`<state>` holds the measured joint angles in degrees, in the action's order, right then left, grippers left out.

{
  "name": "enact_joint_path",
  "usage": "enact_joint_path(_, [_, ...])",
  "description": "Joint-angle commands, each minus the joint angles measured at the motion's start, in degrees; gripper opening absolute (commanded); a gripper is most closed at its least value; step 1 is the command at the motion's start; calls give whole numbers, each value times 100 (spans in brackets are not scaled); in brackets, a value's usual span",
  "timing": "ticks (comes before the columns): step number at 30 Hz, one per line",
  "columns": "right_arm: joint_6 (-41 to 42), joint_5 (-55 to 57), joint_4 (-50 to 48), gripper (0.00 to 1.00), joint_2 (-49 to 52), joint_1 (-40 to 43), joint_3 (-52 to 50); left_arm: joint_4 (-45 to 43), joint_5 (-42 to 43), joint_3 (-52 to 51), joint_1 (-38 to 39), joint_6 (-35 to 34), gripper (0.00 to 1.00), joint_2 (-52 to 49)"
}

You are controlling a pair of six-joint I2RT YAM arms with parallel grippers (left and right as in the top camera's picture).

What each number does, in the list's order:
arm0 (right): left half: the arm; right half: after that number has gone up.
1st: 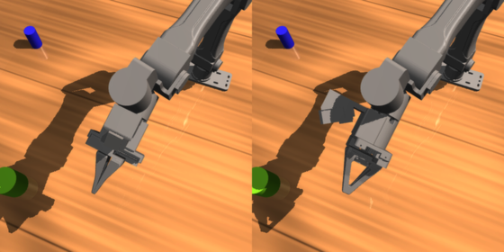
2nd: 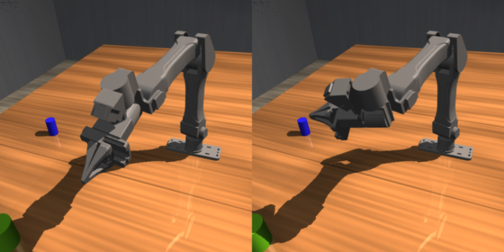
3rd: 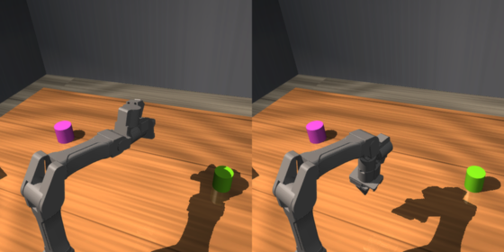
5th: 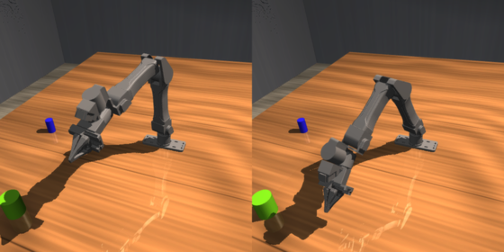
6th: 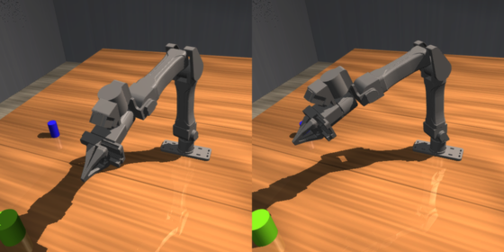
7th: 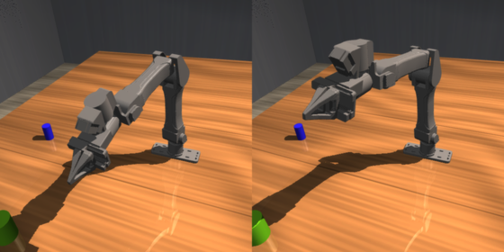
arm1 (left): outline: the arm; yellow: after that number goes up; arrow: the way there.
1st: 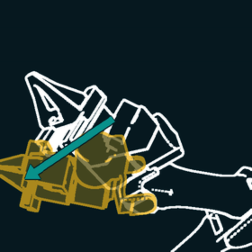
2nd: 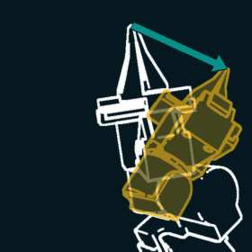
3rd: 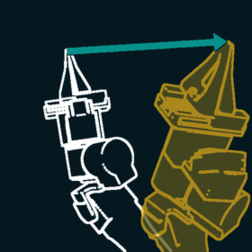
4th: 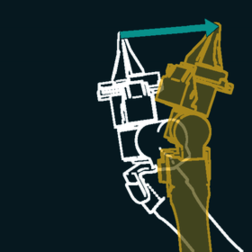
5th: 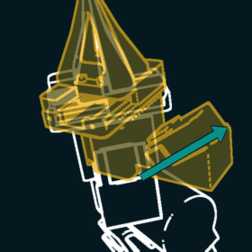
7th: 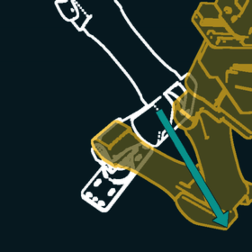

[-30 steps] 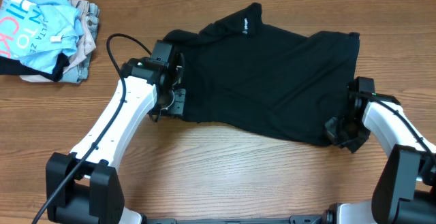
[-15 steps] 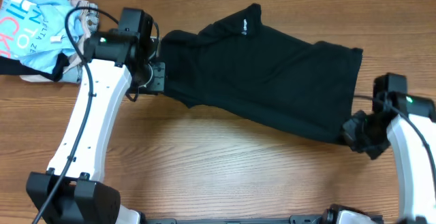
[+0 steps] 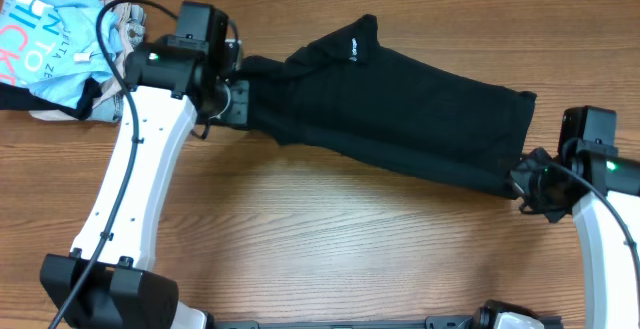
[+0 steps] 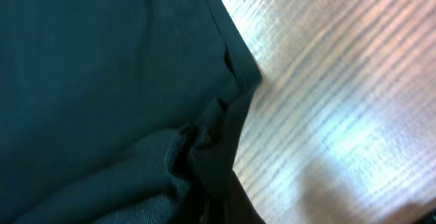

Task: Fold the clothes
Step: 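Lift the bottom edge with both grippers and fold it up toward the collar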

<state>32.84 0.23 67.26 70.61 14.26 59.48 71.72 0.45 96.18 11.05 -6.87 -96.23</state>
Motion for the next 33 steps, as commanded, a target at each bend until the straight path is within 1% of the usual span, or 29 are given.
enact_joint_path(1, [-26,120,-275,4,431,39,59,-361,-11,136,203,90,4,-221])
enact_joint_path(3, [-26,120,-542,4,732,39,59,-667,-160,136,291,85,4,-498])
enact_joint_path(6, [-26,120,-1049,4,1189,39,59,-1222,-407,136,323,-133,4,-1047])
enact_joint_path(9, [-24,120,-1456,4,1576,39,59,-1836,-404,136,323,-197,4,-1526])
enact_joint_path(11, [-24,120,-1770,4,1884,39,59,-2417,-402,136,323,-197,5,-1895])
enact_joint_path(14, [-24,120,-2107,4,2208,39,59,-3088,-382,136,334,-249,9,-2256])
enact_joint_path(15, [-24,120,-2203,4,2299,39,59,-3246,-376,136,337,-260,13,-2337])
enact_joint_path(16, [-26,120,-2341,4,2426,39,59,-3482,-358,136,341,-260,19,-2450])
enact_joint_path(17, [-26,118,-2415,4,2490,39,59,-3595,-343,136,345,-260,29,-2503])
enact_joint_path(18, [-28,120,-2485,4,2544,39,59,-3676,-341,136,352,-260,43,-2529])
enact_joint_path(19, [-28,118,-2531,7,2566,39,59,-3711,-345,136,363,-256,66,-2544])
enact_joint_path(20, [-28,118,-2568,15,2581,39,59,-3722,-350,136,367,-251,82,-2544])
enact_joint_path(21, [-31,103,-2594,26,2583,39,61,-3720,-363,146,367,-219,97,-2540])
enact_joint_path(22, [-33,81,-2588,34,2583,39,79,-3665,-363,173,365,-186,100,-2514])
enact_joint_path(23, [-125,-4,-2555,45,2581,39,111,-3563,-376,219,356,-188,100,-2498])
enact_joint_path(25, [-483,-413,-2393,59,2575,39,243,-3084,-385,450,299,-192,100,-2433])
enact_joint_path(26, [-549,-553,-2245,61,2559,39,330,-2791,-378,595,269,-201,100,-2406])
enact_joint_path(30, [-796,-975,-1661,68,2402,-37,640,-1095,-258,1364,155,-256,100,-2306])
enact_joint_path(33, [-879,-1023,-1427,78,2315,-210,649,-348,-37,1539,149,-229,100,-2299])
